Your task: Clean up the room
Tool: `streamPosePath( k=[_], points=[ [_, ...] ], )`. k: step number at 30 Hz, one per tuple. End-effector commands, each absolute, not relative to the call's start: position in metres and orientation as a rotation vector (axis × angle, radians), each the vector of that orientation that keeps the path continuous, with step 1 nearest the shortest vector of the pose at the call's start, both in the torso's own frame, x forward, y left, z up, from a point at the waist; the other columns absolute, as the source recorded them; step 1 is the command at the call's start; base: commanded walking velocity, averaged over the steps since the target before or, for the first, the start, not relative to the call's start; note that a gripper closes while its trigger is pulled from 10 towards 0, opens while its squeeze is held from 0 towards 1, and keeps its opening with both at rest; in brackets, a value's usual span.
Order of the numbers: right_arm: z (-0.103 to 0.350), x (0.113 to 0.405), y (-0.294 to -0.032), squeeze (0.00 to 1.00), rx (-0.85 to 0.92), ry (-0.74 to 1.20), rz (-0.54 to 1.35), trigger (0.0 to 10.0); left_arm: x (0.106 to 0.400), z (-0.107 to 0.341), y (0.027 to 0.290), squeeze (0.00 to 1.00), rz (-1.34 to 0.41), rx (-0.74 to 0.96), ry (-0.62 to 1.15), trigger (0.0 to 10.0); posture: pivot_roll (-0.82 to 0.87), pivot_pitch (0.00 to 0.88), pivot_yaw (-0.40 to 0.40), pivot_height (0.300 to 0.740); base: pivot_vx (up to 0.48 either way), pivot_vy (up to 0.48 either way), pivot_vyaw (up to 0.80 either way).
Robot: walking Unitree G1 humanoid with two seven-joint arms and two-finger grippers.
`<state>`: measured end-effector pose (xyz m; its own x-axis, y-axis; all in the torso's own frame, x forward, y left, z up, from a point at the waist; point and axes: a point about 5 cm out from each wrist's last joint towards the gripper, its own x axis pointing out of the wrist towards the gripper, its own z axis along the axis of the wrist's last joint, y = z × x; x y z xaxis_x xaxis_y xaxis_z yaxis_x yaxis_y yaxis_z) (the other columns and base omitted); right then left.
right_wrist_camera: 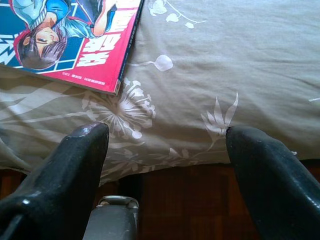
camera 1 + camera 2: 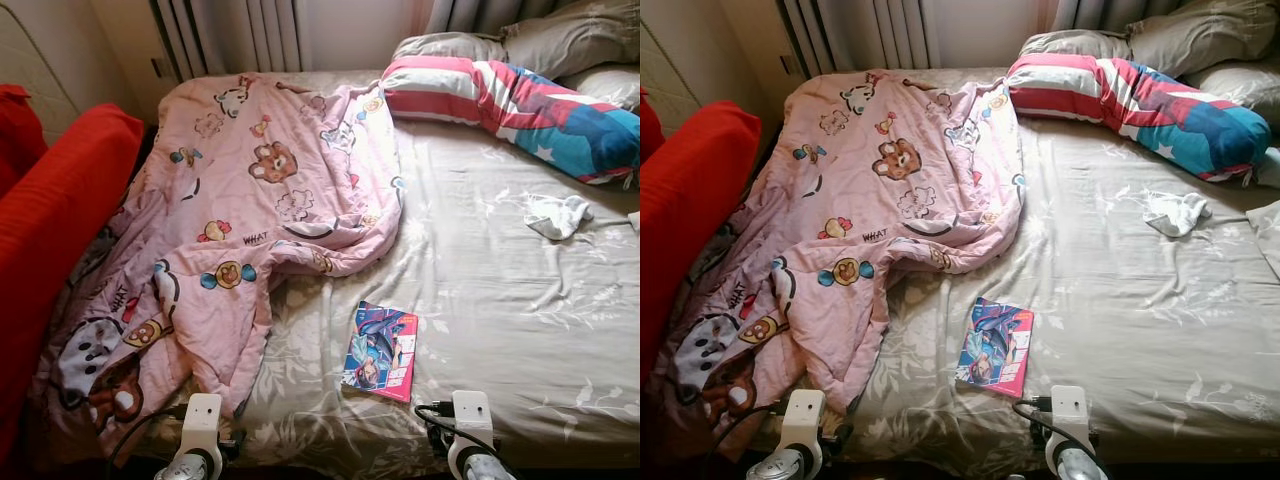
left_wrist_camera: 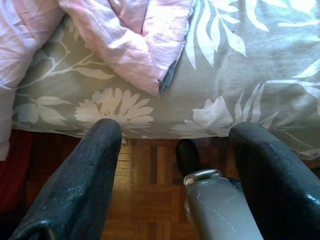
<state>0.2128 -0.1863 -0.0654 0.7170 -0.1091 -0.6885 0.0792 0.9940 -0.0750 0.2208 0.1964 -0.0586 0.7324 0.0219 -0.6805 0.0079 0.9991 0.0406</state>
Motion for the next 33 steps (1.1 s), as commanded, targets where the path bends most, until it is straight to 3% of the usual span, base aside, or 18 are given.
streamPosePath(
  k=[1,20,33],
  points=[
    [-0.069,0.207,-0.184,0.00,-0.025,0.782,-0.104,10.0,0.212,-0.064,0.199,0.00,0.009,0.049,0.783,10.0,-0.04,0.166,0.039,0.740,0.000,0.000,0.00],
    [-0.060,0.222,-0.178,0.00,-0.016,0.724,-0.080,10.0,0.211,-0.065,0.198,0.00,-0.002,0.058,0.788,10.0,-0.05,0.147,0.040,0.740,0.000,0.000,0.00],
    [-0.072,0.204,-0.182,0.00,-0.013,0.822,-0.109,10.0,0.211,-0.065,0.198,0.00,0.006,0.051,0.791,10.0,-0.04,0.162,0.037,0.740,0.000,0.000,0.00]
  ],
)
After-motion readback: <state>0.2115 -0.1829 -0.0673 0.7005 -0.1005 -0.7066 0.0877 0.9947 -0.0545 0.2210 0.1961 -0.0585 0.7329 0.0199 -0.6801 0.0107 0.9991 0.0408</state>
